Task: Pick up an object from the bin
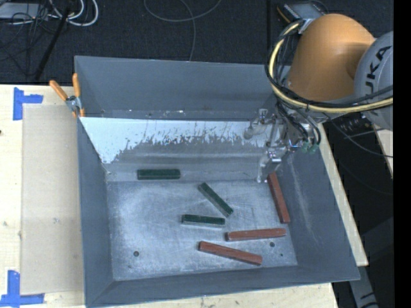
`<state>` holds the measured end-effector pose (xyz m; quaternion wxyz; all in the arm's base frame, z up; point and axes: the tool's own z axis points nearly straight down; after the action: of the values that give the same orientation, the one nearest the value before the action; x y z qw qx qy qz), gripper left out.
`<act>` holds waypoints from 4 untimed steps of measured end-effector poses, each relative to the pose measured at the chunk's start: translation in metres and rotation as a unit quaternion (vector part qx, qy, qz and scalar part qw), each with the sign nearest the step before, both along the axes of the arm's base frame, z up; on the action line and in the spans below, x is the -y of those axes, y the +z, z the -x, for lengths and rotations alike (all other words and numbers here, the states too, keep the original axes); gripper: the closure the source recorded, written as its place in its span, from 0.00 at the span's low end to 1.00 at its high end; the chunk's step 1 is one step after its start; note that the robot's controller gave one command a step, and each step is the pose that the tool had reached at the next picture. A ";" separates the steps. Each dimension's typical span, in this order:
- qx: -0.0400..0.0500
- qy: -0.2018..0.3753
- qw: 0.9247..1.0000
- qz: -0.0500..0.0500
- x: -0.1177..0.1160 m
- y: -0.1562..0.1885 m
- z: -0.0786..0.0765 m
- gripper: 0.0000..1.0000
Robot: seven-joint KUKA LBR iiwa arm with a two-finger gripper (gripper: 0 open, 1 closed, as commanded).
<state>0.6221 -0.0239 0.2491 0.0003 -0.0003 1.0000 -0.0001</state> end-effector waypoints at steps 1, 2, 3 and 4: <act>0.000 0.000 1.000 0.000 0.000 0.000 0.000 0.00; 0.002 -0.003 1.000 0.000 -0.009 -0.058 0.012 0.00; 0.001 -0.038 0.999 -0.001 -0.016 -0.133 0.020 0.00; 0.006 0.042 0.999 0.001 -0.039 -0.168 0.035 1.00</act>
Offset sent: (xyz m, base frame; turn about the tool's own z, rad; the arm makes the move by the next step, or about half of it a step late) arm -0.0320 0.0258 -0.1450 0.0111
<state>0.5867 0.0152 0.0814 0.0061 -0.0426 0.9991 -0.0013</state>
